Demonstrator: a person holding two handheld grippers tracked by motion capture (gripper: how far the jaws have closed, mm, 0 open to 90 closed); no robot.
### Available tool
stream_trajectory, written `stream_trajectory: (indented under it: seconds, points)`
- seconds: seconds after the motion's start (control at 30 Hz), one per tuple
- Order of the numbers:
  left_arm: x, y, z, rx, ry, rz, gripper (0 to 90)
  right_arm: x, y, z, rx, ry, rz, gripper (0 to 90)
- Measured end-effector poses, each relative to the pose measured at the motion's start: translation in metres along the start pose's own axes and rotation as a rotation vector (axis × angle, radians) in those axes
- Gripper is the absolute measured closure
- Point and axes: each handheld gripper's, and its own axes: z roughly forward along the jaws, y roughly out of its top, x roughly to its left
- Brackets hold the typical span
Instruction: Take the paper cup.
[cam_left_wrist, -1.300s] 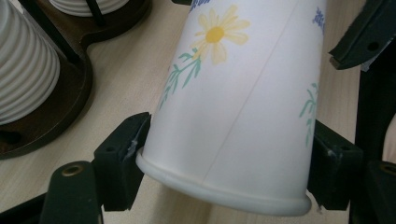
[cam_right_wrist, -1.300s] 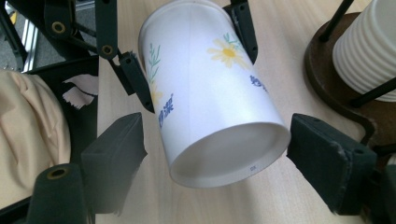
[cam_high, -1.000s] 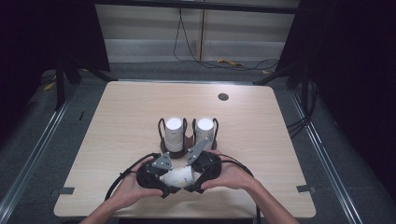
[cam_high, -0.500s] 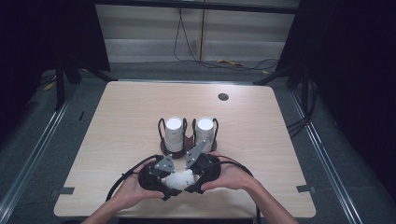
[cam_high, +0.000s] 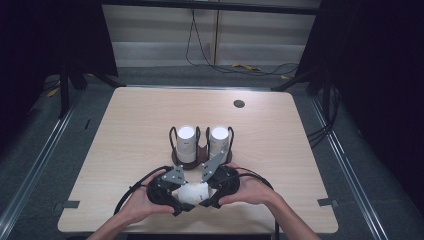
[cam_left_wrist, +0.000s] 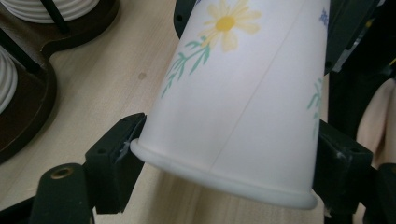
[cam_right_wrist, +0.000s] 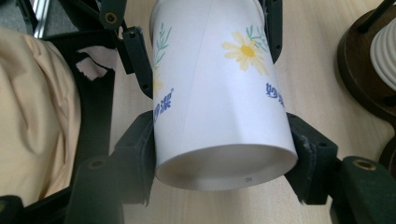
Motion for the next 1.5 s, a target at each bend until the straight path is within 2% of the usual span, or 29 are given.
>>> stream_trajectory:
  seconds: [0.1, 0.17, 0.27, 0.3, 0.4, 0.57, 0.8, 0.93, 1.0, 1.17, 1.4, 1.5]
  points:
    - [0.002, -0.001, -0.002, -0.007, 0.004, -0.011, 16.2, -0.001, 0.0, -0.004, -0.018, 0.004, 0.0, 36.1]
    - [0.002, -0.003, -0.002, -0.037, -0.002, -0.042, 16.0, 0.0, -0.001, -0.005, -0.015, 0.002, 0.006, 36.0]
    - [0.003, -0.003, -0.004, -0.042, -0.008, -0.033, 15.9, 0.001, -0.001, -0.006, -0.029, -0.005, 0.008, 36.1]
    - [0.003, -0.003, -0.004, -0.052, -0.011, -0.042, 16.0, 0.001, -0.001, -0.007, -0.032, -0.008, 0.009, 36.1]
    - [0.003, -0.002, -0.007, -0.051, 0.001, -0.04, 16.0, 0.001, -0.002, -0.01, -0.043, -0.015, 0.016, 36.1]
    - [0.004, -0.003, -0.008, -0.08, 0.003, -0.043, 15.9, 0.004, -0.002, -0.014, -0.051, -0.035, 0.028, 36.3]
    - [0.009, -0.007, -0.013, -0.113, 0.014, -0.081, 15.9, 0.002, -0.005, -0.019, -0.081, -0.055, 0.051, 36.3]
    - [0.013, -0.009, -0.016, -0.138, 0.005, -0.112, 15.5, 0.001, -0.006, -0.022, -0.111, -0.073, 0.073, 36.3]
    - [0.014, -0.009, -0.016, -0.132, 0.022, -0.113, 15.7, 0.001, -0.008, -0.022, -0.12, -0.077, 0.087, 36.3]
    - [0.016, -0.011, -0.017, -0.154, 0.009, -0.133, 15.8, -0.001, -0.015, -0.019, -0.155, -0.082, 0.126, 36.3]
    - [0.022, -0.014, -0.021, -0.205, 0.008, -0.172, 15.7, -0.002, -0.026, -0.021, -0.225, -0.112, 0.182, 36.4]
    - [0.022, -0.014, -0.023, -0.214, 0.014, -0.165, 15.7, -0.003, -0.028, -0.022, -0.241, -0.115, 0.191, 36.4]
